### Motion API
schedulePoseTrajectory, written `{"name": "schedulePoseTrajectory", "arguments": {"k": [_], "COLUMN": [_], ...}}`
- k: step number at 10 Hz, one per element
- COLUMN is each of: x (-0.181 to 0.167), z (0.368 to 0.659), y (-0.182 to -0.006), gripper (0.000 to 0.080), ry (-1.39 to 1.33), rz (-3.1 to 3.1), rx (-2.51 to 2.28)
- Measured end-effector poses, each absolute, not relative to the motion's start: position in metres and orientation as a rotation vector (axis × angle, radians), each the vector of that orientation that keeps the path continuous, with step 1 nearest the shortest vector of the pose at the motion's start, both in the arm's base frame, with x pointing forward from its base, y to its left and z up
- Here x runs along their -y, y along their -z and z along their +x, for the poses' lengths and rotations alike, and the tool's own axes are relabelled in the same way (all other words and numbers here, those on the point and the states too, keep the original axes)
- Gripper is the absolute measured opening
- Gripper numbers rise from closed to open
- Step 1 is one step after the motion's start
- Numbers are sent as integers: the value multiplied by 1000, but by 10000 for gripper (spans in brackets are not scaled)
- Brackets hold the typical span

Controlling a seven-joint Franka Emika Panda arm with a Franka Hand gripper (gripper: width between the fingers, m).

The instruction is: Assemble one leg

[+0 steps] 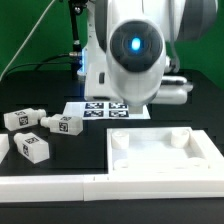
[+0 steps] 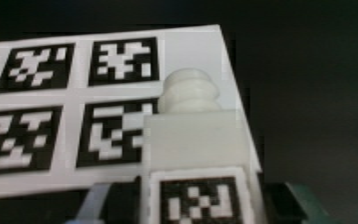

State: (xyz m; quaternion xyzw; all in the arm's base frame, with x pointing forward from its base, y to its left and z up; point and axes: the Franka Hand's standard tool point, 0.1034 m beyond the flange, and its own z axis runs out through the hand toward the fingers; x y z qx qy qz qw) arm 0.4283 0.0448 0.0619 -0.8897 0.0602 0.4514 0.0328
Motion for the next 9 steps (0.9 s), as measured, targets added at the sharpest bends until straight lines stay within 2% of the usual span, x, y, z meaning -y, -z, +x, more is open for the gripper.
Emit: {"name": "schedulePoseTrajectory", "arguments": {"k": [1, 2, 3, 4, 6, 7, 9], "x": [-46, -51, -63, -65, -65, -63, -69], "z": [445, 459, 467, 463, 474, 483, 519], "y": [-85, -92, -90, -91, -91, -95, -118], "gripper": [279, 279, 279, 279, 280, 281, 281], "ry": [-1394, -1338, -1154, -1071, -832, -748, -564], "rz": [-2732, -2765, -2851, -2882, -2954, -2969, -2996], "rx": [-172, -166, -144, -136, -139, -122, -59]}}
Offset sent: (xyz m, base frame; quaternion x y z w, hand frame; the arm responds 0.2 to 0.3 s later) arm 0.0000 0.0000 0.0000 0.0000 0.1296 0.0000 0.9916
